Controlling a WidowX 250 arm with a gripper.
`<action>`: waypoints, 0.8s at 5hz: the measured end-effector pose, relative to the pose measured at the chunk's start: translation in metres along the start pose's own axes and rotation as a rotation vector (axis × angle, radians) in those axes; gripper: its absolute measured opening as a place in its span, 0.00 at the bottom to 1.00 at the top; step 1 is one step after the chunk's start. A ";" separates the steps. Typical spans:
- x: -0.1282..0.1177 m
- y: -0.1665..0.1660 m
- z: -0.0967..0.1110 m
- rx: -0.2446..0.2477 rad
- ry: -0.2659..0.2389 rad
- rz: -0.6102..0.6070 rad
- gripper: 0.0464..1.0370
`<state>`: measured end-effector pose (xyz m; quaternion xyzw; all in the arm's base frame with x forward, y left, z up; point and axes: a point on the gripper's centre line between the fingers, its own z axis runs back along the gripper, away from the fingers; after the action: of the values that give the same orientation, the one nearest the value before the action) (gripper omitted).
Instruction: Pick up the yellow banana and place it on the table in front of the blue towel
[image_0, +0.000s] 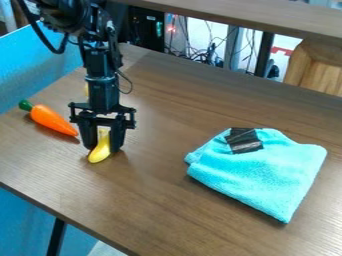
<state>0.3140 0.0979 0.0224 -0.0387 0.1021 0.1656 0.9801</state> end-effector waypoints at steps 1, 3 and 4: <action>0.001 -0.002 0.001 -0.025 -0.021 -0.003 0.40; 0.004 -0.022 0.058 0.064 -0.211 -0.096 0.39; -0.006 -0.058 0.074 0.076 -0.262 -0.201 0.39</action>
<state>0.3420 0.0492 0.0987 0.0102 -0.0247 0.0663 0.9974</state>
